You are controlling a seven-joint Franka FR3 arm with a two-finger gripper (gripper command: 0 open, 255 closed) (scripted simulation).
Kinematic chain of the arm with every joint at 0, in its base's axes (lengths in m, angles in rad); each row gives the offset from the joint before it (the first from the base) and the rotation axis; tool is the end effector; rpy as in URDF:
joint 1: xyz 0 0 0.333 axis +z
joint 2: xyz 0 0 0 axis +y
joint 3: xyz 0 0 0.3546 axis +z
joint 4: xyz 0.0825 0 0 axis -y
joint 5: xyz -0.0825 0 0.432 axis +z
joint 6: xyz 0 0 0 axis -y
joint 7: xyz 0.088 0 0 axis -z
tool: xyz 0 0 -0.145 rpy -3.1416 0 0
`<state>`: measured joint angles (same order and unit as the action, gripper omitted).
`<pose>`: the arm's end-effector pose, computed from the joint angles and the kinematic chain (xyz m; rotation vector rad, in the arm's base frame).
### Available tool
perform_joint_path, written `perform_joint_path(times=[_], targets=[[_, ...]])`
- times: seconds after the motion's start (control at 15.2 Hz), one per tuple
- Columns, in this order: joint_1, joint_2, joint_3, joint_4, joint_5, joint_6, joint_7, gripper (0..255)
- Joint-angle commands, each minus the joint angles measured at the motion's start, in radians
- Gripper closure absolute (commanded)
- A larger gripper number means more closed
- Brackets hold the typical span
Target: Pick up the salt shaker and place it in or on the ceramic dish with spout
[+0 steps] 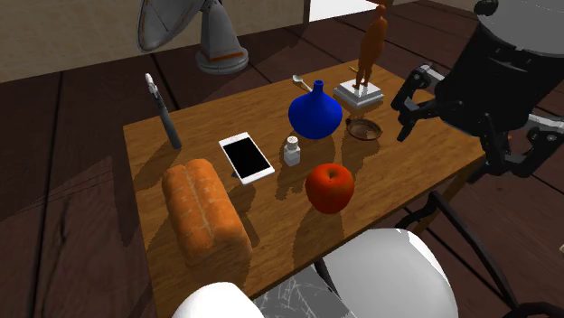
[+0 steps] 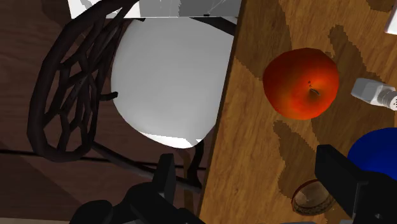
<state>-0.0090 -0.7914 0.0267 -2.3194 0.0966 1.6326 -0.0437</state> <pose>0.3363 0.0219 0.6071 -3.0604 -0.0819 -0.1619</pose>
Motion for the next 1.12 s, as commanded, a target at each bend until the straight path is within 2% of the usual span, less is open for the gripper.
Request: perform_joint_path(times=[0.0, 0.53, 1.06], targets=[[0.000, 0.000, 0.000, 0.000, 0.000, 0.000, 0.000, 0], [0.034, 0.027, 0.210, -0.098, 0.077, 0.136, 0.227, 0], [0.042, 0.166, 0.436, -0.104, 0.123, 0.286, 0.463, 0]])
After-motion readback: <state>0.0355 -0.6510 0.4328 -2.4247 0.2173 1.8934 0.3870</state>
